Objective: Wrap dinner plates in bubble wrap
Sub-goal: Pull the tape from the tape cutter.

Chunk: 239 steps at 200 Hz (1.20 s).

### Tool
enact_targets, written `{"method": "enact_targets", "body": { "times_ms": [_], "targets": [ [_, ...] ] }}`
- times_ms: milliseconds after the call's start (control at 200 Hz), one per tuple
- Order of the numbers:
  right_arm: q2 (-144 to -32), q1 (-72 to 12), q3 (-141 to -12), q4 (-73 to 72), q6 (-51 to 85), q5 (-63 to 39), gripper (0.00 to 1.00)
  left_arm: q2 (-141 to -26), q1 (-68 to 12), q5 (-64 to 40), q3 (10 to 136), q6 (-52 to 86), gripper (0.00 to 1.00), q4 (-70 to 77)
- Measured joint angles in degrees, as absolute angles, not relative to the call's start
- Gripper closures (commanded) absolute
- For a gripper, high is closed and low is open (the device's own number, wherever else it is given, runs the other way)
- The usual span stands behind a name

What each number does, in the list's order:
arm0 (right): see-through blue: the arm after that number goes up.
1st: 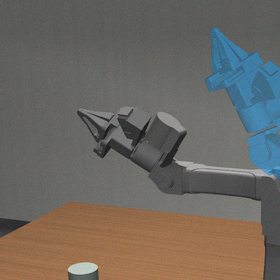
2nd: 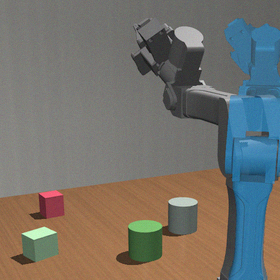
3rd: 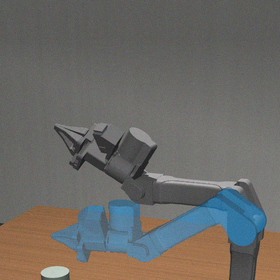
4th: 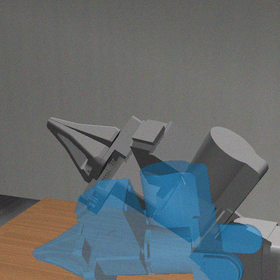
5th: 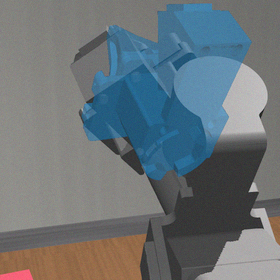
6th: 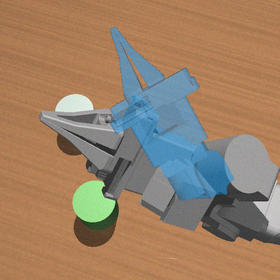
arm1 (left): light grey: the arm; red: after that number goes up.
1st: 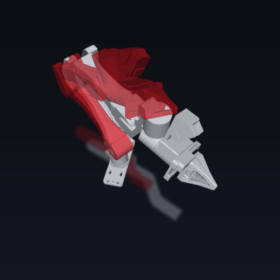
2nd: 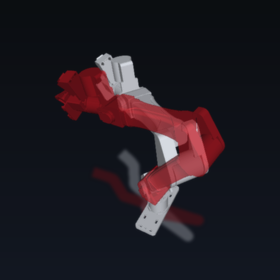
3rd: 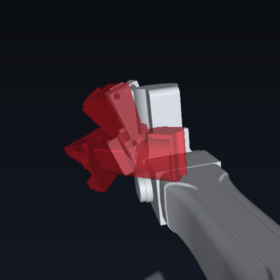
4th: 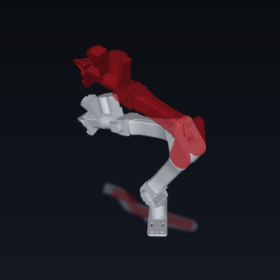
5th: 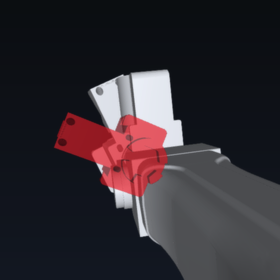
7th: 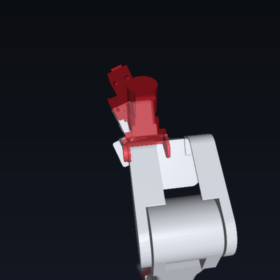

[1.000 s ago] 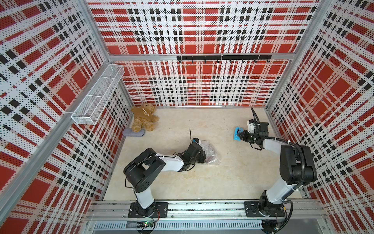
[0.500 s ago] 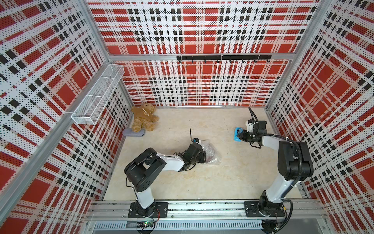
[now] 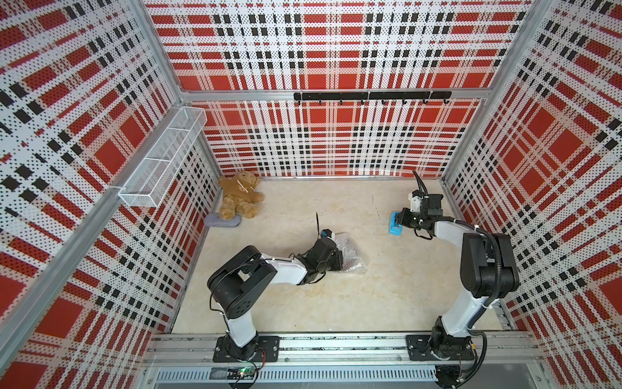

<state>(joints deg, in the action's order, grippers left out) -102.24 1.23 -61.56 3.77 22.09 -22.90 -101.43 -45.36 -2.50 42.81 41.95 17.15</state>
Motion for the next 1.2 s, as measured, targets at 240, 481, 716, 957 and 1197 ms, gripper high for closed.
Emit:
{"method": "enact_targets", "body": {
  "times_ms": [240,481,716,957,1197],
  "targets": [
    [-99.3,1.2,-64.8,7.8,21.9,-22.9,1.00,-101.4,-45.4,-2.5,42.9,42.0,1.00,17.1],
    [-99.2,1.2,-67.8,11.4,20.8,-23.1,1.00,-101.5,-45.4,-2.5,42.9,41.9,1.00,17.1],
    [-99.2,1.2,-68.9,14.2,20.5,-22.8,1.00,-101.5,-45.4,-2.5,42.9,41.9,1.00,17.1],
    [-99.0,1.2,-68.7,13.6,21.1,-22.7,1.00,-101.6,-45.4,-2.5,42.9,41.9,1.00,17.2],
    [-99.0,0.9,-68.8,15.2,21.5,-22.2,1.00,-101.8,-45.4,-2.5,43.1,41.9,1.00,17.1]
  ]
}}
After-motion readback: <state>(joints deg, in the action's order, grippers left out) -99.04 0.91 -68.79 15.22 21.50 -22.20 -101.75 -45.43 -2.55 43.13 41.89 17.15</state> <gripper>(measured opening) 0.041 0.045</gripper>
